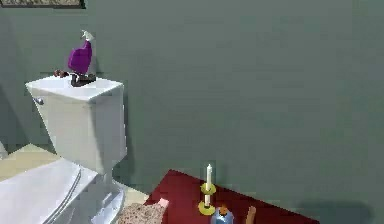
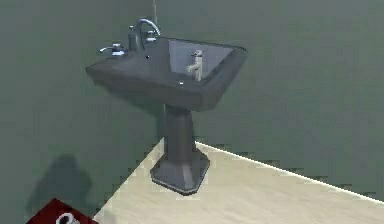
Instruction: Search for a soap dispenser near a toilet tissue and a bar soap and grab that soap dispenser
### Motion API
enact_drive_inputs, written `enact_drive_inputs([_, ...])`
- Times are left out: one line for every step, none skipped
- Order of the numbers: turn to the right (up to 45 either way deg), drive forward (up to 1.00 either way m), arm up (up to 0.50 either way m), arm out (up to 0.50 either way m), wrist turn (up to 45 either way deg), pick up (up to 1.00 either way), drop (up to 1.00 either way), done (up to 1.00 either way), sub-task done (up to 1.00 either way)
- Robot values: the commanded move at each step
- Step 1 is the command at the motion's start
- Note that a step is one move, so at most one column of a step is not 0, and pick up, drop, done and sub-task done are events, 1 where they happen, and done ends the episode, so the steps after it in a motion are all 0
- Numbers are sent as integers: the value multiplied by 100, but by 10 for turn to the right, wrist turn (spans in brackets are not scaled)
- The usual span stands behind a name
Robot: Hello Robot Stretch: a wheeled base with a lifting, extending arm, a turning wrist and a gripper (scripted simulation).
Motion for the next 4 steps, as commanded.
enact_drive_inputs([-450,0,0,0,0,0,0,0,0])
enact_drive_inputs([-270,0,0,0,0,0,0,0,0])
enact_drive_inputs([0,0,50,0,0,0,0,0,0])
enact_drive_inputs([0,0,4,0,0,0,0,0,0])
